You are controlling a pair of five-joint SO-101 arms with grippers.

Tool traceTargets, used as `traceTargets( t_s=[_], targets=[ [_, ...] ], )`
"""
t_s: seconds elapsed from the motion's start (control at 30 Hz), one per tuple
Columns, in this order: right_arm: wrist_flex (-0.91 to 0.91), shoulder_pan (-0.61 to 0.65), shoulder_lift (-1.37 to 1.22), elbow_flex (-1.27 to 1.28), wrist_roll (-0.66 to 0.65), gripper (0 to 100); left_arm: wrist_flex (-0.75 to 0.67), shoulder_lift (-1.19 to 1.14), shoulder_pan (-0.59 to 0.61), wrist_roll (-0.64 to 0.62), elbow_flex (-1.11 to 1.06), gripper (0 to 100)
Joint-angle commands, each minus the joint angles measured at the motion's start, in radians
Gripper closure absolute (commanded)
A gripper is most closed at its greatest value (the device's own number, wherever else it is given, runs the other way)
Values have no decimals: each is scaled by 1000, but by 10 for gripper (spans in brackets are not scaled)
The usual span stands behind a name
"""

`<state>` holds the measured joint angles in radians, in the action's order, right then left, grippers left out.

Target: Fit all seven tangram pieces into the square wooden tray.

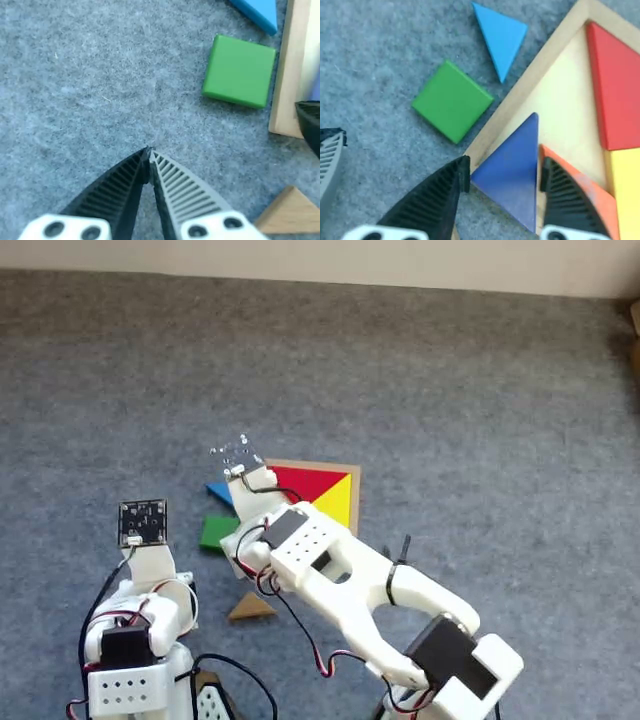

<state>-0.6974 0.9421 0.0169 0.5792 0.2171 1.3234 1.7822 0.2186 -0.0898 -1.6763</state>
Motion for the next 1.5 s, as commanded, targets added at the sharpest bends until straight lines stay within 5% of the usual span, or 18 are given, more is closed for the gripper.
traceTargets(
  t_s=[0.0, 0.47, 0.73, 1.2, 1.47],
  targets=[
    [16, 15, 12, -64, -14, 726, 5, 36, 16, 11, -21, 993],
    [-5, 8, 180, -35, -83, 730, 5, 36, 16, 11, -21, 993],
    [-36, 10, 246, 36, -86, 923, 5, 36, 16, 11, -21, 993],
    [-30, -50, 1, 33, -149, 927, 5, 36, 16, 11, -21, 993],
    [-12, -48, 143, 41, -152, 928, 5, 36, 16, 11, -21, 993]
  ],
)
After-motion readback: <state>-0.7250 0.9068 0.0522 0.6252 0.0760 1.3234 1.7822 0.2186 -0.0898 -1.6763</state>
